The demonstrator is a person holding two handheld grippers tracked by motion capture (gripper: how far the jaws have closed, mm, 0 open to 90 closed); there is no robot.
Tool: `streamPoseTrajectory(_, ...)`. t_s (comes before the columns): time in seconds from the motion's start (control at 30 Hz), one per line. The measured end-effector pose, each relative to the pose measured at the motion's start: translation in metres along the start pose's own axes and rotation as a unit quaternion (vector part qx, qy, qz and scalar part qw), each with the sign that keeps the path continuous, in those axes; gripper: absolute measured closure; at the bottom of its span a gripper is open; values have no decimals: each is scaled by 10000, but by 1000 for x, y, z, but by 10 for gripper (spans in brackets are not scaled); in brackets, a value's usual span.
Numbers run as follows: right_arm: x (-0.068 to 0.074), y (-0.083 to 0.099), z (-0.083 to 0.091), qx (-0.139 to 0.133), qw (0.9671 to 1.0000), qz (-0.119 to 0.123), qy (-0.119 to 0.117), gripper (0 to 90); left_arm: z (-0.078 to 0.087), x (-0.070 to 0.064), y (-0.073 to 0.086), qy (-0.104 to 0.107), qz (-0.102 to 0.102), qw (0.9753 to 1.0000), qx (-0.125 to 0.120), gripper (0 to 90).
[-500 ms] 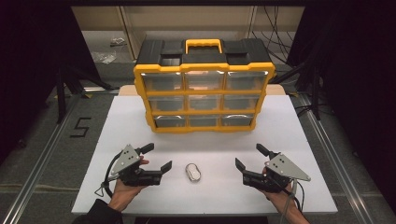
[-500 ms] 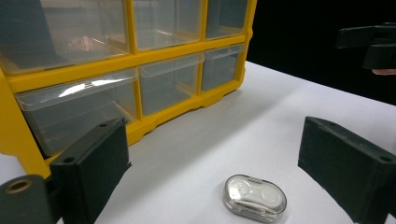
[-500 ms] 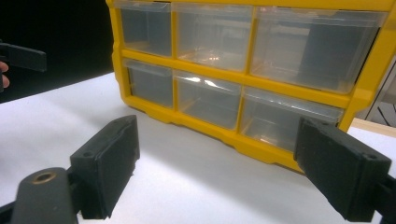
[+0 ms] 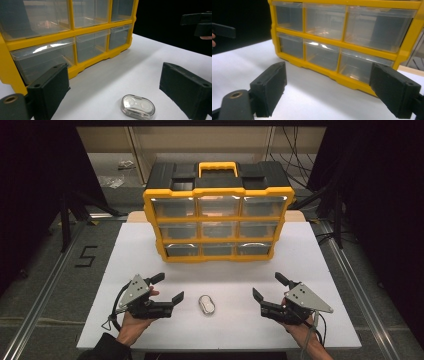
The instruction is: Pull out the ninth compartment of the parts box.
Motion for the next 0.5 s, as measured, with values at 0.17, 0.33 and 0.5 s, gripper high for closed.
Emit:
streamPoseTrajectory(0.17,0,0,-2,18,10000,75,27,156,0,0,0,11,-9,10000,-10,82)
streamPoseTrajectory(0.33,-2,-1,-4,9,9999,160,39,159,0,0,0,4,-8,10000,-8,83)
streamPoseTrajectory(0.5,-5,0,-6,53,9990,430,140,163,-1,0,0,4,-35,10000,3,83)
Point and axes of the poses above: each handheld gripper's, and its own axes: z roughly backward along the jaws, y roughly out of its underside, x roughly to its left, the point moved 10 cm from there along -z, roughly forward along the jaws, and after that the axes turned 3 degrees about y, right-handed, at the moved point
